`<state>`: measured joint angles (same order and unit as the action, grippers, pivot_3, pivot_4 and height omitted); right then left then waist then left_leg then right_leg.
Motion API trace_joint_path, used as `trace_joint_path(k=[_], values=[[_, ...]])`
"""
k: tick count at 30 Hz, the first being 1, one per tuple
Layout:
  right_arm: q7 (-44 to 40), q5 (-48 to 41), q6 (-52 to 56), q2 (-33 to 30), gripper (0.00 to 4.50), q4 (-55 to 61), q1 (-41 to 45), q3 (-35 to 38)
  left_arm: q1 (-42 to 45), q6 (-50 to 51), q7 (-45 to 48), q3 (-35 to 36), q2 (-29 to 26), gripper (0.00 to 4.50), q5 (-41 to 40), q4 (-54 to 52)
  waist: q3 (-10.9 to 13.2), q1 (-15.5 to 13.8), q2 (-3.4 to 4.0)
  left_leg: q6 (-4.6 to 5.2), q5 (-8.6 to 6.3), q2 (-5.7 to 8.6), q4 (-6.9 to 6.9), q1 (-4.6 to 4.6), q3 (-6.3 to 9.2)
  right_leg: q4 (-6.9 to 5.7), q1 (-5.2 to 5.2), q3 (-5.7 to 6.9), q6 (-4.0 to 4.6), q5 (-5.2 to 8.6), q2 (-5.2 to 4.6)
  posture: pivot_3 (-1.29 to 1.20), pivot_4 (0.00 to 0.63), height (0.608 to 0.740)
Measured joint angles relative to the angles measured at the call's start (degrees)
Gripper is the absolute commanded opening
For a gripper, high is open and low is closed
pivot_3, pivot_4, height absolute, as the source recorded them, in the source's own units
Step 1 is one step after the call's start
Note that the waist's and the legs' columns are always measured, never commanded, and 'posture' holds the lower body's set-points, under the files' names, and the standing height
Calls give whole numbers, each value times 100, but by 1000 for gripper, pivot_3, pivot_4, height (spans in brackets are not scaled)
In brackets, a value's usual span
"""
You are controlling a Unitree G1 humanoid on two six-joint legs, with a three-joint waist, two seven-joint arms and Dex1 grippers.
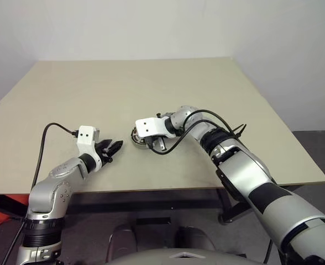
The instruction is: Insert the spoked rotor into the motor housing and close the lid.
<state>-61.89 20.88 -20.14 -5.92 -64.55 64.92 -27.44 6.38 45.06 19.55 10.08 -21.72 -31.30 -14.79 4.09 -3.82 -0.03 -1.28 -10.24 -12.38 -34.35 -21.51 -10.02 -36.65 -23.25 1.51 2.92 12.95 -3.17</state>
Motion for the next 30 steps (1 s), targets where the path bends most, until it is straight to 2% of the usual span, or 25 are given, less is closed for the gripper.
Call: trace_joint_path(k=[29, 30], values=[[61, -72, 261, 208, 22, 359, -270, 145, 5, -3, -9, 1, 23, 2597, 24, 5, 0, 141, 0, 0, 0, 1, 6, 2, -1, 0, 0, 0, 5, 3, 0, 0, 0, 740], [13, -87, 259, 205, 208, 360, -259, 163, 3, -4, -9, 0, 44, 2597, 24, 5, 0, 138, 0, 0, 0, 1, 6, 2, -1, 1, 0, 0, 5, 3, 0, 0, 0, 740]])
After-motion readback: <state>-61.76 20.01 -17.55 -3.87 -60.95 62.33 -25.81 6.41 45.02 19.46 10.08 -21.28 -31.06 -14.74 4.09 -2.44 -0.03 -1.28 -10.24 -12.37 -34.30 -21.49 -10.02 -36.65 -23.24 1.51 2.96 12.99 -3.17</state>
